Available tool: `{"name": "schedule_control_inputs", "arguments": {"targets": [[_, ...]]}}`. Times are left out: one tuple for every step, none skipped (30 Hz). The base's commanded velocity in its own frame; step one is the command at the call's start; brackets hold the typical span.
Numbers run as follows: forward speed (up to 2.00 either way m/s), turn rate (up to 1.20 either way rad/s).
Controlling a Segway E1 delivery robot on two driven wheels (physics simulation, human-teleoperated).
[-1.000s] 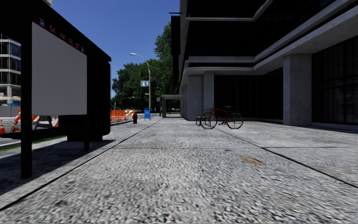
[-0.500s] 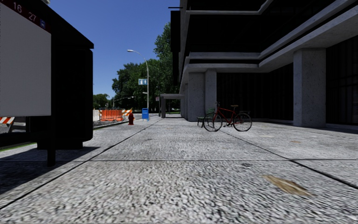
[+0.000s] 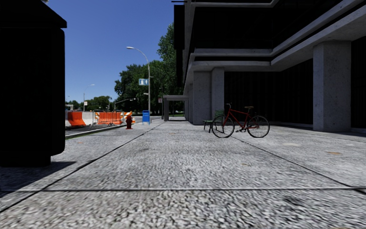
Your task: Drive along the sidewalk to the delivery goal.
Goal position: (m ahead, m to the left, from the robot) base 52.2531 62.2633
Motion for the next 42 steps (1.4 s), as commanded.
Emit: {"name": "schedule_control_inputs", "arguments": {"targets": [[2.0, 0.0], [2.0, 0.0], [2.0, 0.0], [2.0, 0.0], [2.0, 0.0], [2.0, 0.0], [2.0, 0.0], [2.0, 0.0], [2.0, 0.0], [2.0, 0.0], [2.0, 0.0], [2.0, 0.0], [2.0, 0.0], [2.0, 0.22], [2.0, 0.7], [2.0, 0.7], [2.0, 0.8], [2.0, 0.83], [2.0, 0.81], [2.0, 0.81], [2.0, 0.0], [2.0, 0.0], [2.0, 0.0], [2.0, 0.0], [2.0, 0.0], [2.0, 0.0], [2.0, 0.0], [2.0, 0.0], [2.0, 0.0], [2.0, 0.0], [2.0, 0.0], [2.0, 0.0], [2.0, 0.0], [2.0, 0.0], [2.0, 0.0], [2.0, 0.0], [2.0, 0.0], [2.0, 0.0], [2.0, 0.0], [2.0, 0.0], [2.0, 0.0], [2.0, 0.0]]}}
